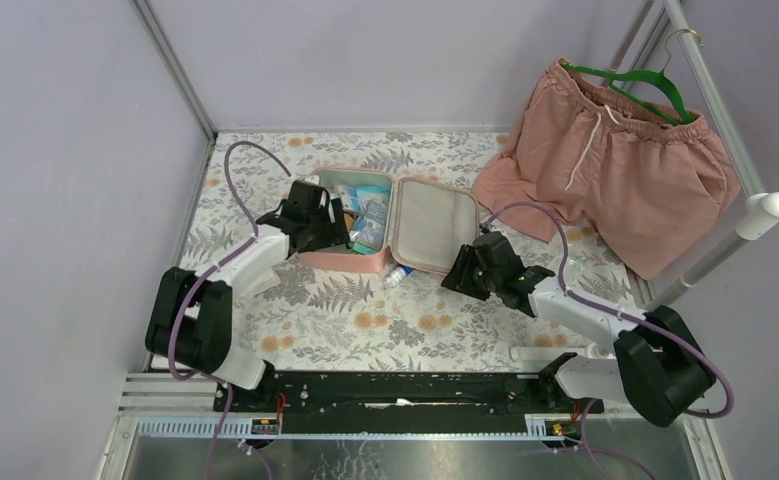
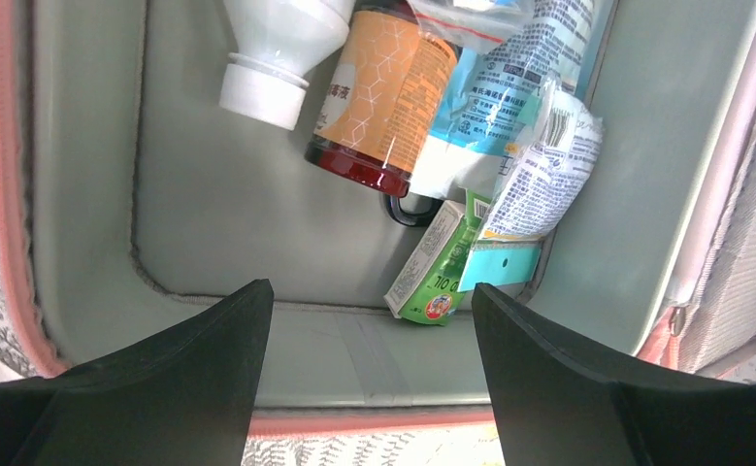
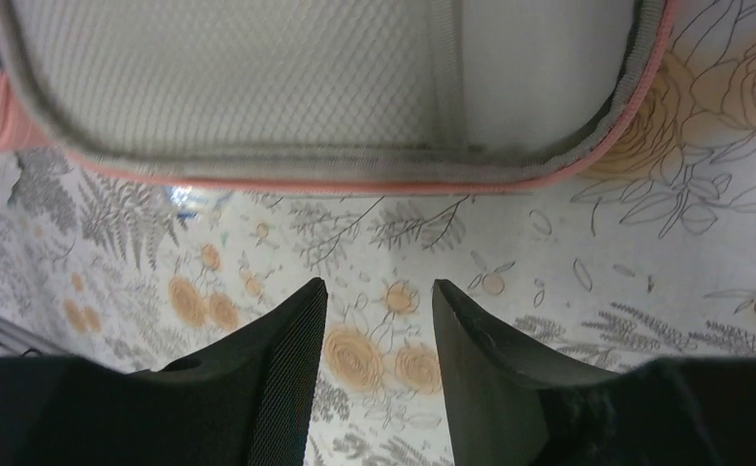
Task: Organize the medicine kit
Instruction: Adjust the medicine box at the center of the board.
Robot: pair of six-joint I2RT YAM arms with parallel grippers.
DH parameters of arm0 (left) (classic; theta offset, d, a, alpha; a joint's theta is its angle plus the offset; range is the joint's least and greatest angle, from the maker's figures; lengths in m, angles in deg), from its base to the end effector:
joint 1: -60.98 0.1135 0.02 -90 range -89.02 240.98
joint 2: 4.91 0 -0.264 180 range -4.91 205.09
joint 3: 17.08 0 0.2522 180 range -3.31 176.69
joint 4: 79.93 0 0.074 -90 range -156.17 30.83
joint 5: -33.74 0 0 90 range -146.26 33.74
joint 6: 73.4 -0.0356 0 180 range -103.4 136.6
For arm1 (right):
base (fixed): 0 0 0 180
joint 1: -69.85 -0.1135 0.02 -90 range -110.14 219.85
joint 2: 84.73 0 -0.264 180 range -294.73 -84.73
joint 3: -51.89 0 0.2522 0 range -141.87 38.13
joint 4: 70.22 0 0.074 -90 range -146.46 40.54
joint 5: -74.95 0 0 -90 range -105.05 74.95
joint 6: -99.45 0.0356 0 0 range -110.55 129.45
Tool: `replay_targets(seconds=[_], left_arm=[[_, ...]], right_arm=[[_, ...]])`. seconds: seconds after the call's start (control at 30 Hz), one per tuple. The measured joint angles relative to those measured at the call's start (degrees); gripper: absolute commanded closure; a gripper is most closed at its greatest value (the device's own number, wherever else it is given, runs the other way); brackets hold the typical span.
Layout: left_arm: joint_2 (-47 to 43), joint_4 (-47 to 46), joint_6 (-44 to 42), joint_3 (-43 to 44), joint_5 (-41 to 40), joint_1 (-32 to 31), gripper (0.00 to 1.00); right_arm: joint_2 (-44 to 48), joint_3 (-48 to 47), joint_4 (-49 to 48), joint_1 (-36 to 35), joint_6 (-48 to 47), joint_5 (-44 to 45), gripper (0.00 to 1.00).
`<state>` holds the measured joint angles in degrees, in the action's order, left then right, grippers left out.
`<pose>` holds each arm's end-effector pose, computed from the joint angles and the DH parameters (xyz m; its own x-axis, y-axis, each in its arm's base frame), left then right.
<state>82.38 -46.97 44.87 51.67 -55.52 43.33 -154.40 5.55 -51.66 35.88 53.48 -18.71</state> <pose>0.2999 -0.0959 0.2112 -0.8040 -0.2412 -0.5435 -0.0795 0.9494 -0.3037 0.1989 0.1368 0.1880 -0.8131 0.2885 -0.5056 -0.0444 0.8353 0.5480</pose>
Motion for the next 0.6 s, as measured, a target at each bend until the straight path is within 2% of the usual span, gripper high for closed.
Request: replay_targets(seconds=[0.27, 0.43, 0.6], left_arm=[[-3.1, 0.4, 2.8, -5.7, -0.2, -3.0, 0.17], [-5.0, 0.8, 4.1, -7.4, -0.2, -4.1, 0.17], [-5.7, 2.8, 4.2, -6.9, -0.8, -4.2, 0.16]], right_arm=[[-9.2, 0.6, -8.7, 0.0, 1.2, 4.1, 0.5], [-13.0, -0.8, -10.5, -0.1, 1.0, 4.7, 0.5], [-16.3, -6.3, -8.5, -0.2, -1.7, 5.9, 0.47]])
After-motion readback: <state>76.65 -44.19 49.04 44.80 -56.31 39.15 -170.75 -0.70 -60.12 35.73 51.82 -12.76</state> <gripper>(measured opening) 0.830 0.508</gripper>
